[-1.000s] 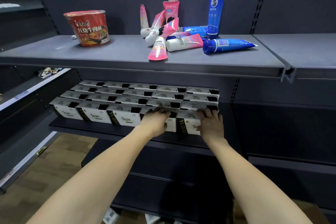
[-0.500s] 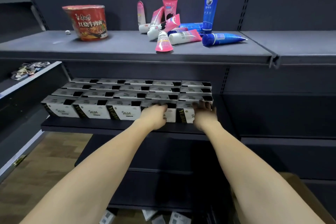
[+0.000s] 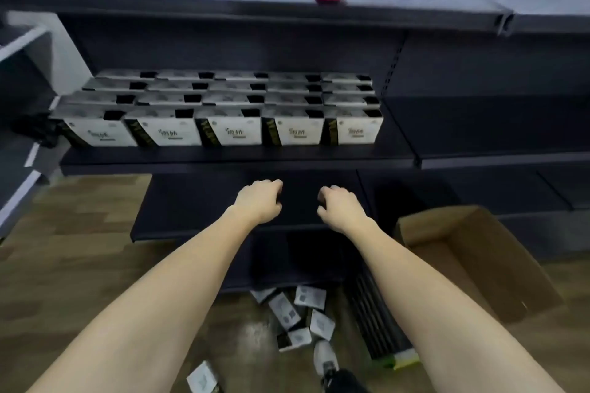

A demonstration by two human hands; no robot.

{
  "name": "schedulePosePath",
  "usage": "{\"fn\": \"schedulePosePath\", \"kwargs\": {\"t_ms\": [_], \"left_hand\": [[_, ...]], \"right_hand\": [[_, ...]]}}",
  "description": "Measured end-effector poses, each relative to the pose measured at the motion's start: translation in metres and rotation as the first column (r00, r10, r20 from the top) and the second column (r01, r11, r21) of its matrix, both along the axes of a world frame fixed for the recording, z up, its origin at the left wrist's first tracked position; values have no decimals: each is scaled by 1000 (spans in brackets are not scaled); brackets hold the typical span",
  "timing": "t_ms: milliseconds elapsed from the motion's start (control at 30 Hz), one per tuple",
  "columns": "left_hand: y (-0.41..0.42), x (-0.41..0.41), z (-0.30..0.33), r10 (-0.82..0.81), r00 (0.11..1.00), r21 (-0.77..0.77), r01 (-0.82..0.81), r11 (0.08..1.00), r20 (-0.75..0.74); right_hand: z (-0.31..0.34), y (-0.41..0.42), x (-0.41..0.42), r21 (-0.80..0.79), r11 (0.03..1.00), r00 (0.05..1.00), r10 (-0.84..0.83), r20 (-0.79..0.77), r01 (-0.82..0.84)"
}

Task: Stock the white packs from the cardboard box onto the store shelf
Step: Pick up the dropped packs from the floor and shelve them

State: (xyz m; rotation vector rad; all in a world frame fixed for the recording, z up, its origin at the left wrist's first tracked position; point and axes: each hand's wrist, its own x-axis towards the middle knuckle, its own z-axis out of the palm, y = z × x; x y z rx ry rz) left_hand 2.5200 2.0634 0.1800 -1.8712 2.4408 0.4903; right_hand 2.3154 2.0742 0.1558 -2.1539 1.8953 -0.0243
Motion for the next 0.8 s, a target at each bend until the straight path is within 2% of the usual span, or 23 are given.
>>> {"fn": "schedulePosePath", "kwargs": {"t_ms": [267, 500, 800], "left_hand": [[39, -14, -96, -92, 996, 220, 86, 972, 14], [53, -50, -171, -43, 997, 353, 16, 935, 69], [64, -71, -305, -94, 985, 515, 4, 857, 148]], "right_hand": [[-94, 74, 0, 298, 952, 996, -81, 29, 69], [-185, 95, -21, 515, 847, 981, -186, 57, 130], [-324, 116, -29, 575, 800, 958, -271, 92, 171]]}}
